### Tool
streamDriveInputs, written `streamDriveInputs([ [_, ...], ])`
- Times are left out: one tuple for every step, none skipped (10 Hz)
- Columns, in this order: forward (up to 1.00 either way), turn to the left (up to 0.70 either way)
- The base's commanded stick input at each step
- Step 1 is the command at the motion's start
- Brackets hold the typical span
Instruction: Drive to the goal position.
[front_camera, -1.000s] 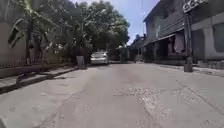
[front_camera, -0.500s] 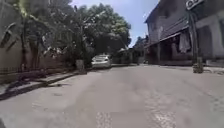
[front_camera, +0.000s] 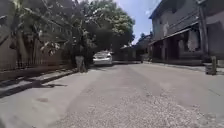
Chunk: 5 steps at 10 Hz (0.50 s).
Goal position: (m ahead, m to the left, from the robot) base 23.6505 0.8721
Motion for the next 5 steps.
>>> streamDriveInputs([
  [1.00,0.01],
  [1.00,0.01],
  [1.00,0.01],
  [1.00,0.01],
  [1.00,0.01],
])
